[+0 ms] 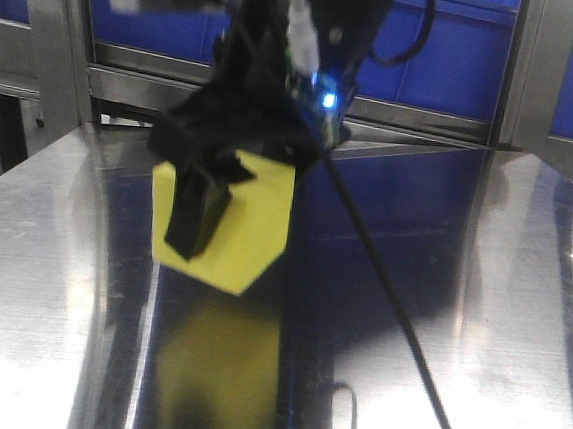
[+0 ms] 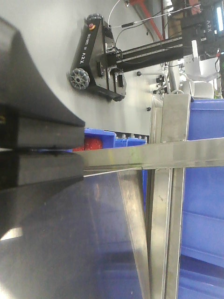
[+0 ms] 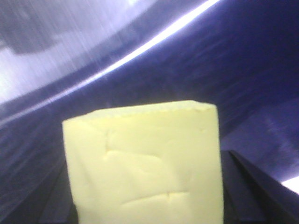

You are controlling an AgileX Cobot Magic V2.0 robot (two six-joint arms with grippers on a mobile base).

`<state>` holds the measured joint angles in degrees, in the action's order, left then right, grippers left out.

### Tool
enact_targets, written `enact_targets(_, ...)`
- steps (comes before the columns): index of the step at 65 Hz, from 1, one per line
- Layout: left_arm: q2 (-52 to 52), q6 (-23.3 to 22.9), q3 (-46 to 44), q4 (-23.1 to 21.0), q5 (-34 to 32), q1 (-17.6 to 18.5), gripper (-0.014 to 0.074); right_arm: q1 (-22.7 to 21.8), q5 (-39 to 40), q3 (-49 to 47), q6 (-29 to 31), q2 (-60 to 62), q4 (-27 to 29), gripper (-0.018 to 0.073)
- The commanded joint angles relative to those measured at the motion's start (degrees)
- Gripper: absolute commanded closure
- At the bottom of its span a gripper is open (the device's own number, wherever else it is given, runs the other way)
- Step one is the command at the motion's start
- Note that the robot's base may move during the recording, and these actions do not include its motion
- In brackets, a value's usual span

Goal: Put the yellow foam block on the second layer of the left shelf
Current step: 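Lift the yellow cube with the right gripper up off the table, then drive the base away from the table holding the cube in the right gripper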

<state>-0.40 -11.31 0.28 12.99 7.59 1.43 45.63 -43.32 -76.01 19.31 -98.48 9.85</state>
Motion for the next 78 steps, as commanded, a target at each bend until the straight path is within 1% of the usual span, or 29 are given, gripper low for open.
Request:
enact_targets(1, -0.8, -0.2, 1.5, -0.2, -4.9, 0.4, 0.046, -0.3, 4.4, 0.2, 0.6, 6.7, 0.8, 0.0288)
enact_targets(9, -0.8, -0.2, 1.5, -0.2, -4.9, 0.4, 0.046, -0.5, 14.3, 7.7, 0.6, 15.3, 0.8, 0.0288)
enact_targets(15, -0.8, -0.2, 1.5, -0.2, -4.9, 0.4, 0.046, -1.9, 22.2, 16.1, 0.5, 23.1, 0.8, 0.0288)
enact_targets(22, -0.8, -0.2, 1.5, -0.2, -4.9, 0.4, 0.046, -4.6, 27.1, 24.7, 0.4, 31.0, 0.8, 0.0288)
enact_targets(33, -0.8, -0.2, 1.5, -0.2, -4.9, 0.4, 0.046, -10.9, 28.7, 35.6, 0.2, 42.1, 0.8, 0.0288)
enact_targets(39, -0.8, -0.2, 1.5, -0.2, -4.9, 0.4, 0.046, -14.8, 28.9, 39.9, -0.9, 48.7, 0.8, 0.0288)
enact_targets(46, -0.8, -0.2, 1.5, -0.2, -4.9, 0.4, 0.046, -20.4, 28.9, 45.4, -2.0, 58.3, 0.8, 0.0288)
enact_targets(54, -0.8, -0.2, 1.5, -0.2, -4.9, 0.4, 0.046, -24.9, 28.9, 50.0, -2.4, 69.1, 0.8, 0.0288)
enact_targets(61, -0.8, -0.2, 1.5, -0.2, -4.9, 0.4, 0.046, -27.0, 28.8, 53.0, -2.4, 78.4, 0.8, 0.0288)
enact_targets(78, -0.8, -0.2, 1.5, -0.2, -4.9, 0.4, 0.046, -27.3, 29.0, 54.8, -2.4, 95.2, 0.8, 0.0288)
